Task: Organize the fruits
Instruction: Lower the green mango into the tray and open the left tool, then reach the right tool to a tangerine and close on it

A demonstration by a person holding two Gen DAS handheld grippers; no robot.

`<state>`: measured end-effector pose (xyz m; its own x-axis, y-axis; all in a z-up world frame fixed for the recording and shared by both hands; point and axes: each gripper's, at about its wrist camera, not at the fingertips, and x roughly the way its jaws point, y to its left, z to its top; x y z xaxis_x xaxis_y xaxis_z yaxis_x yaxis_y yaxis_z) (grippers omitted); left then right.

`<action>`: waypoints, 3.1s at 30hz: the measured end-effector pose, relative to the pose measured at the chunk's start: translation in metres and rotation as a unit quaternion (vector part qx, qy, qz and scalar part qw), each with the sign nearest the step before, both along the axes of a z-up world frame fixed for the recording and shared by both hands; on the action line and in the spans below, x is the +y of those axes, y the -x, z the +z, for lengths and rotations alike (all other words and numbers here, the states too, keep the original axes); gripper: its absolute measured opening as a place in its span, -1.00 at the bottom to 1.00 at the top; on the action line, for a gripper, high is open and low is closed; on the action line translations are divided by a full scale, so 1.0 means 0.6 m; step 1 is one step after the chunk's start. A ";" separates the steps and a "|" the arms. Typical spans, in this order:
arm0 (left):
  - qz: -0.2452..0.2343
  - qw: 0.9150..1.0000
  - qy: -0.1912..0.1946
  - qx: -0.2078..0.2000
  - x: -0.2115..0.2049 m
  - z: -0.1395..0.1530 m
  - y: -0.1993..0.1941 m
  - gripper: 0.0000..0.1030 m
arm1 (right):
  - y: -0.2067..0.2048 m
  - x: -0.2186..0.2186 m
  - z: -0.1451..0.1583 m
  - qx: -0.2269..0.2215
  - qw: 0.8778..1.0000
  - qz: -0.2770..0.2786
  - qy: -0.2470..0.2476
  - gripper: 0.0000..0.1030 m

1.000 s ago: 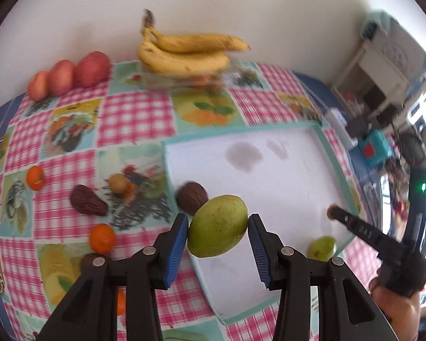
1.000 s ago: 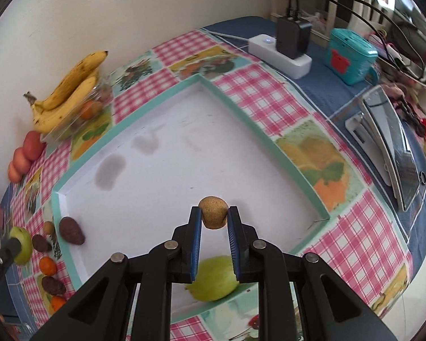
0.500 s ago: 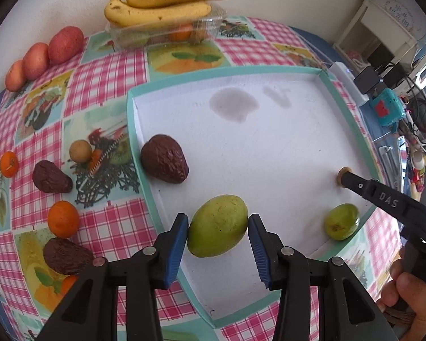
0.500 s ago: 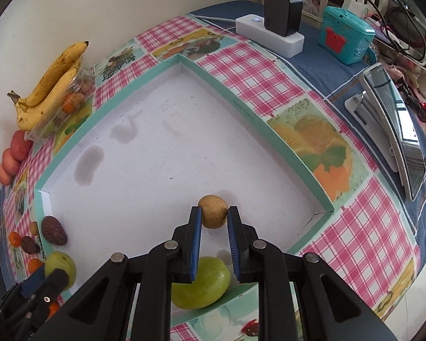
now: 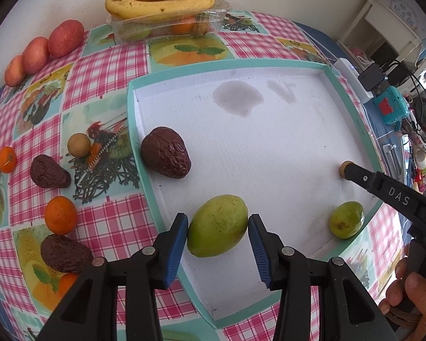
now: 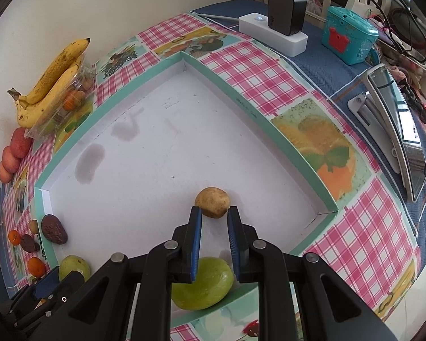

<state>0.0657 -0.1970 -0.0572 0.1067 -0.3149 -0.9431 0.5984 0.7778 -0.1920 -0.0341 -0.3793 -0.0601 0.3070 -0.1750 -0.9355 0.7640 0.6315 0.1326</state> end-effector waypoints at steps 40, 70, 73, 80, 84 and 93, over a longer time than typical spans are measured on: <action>0.292 0.938 -0.053 -0.178 0.353 0.150 -0.116 1.00 | -0.095 0.210 0.082 -0.082 0.980 0.176 0.029 0.80; 0.267 0.939 -0.168 -0.137 0.443 0.090 -0.128 1.00 | -0.158 0.407 0.064 -0.037 0.947 0.318 0.004 0.81; 0.267 0.939 -0.168 -0.134 0.447 0.087 -0.129 1.00 | -0.162 0.419 0.052 -0.027 0.945 0.327 -0.005 0.81; 0.267 0.942 -0.165 -0.117 0.451 0.069 -0.135 1.00 | -0.170 0.447 0.011 0.006 0.936 0.350 -0.021 0.81; 0.266 0.943 -0.167 -0.110 0.449 0.060 -0.136 1.00 | -0.170 0.455 -0.014 0.028 0.934 0.354 -0.035 0.81; 0.264 0.945 -0.161 -0.109 0.449 0.060 -0.137 1.00 | -0.173 0.484 -0.040 0.051 0.922 0.382 -0.018 0.81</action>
<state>0.1477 0.0726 -0.0210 0.3722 0.1357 -0.9182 0.1082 0.9762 0.1881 0.0696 -0.0889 -0.0838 0.2379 0.0888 -0.9672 0.1067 0.9874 0.1169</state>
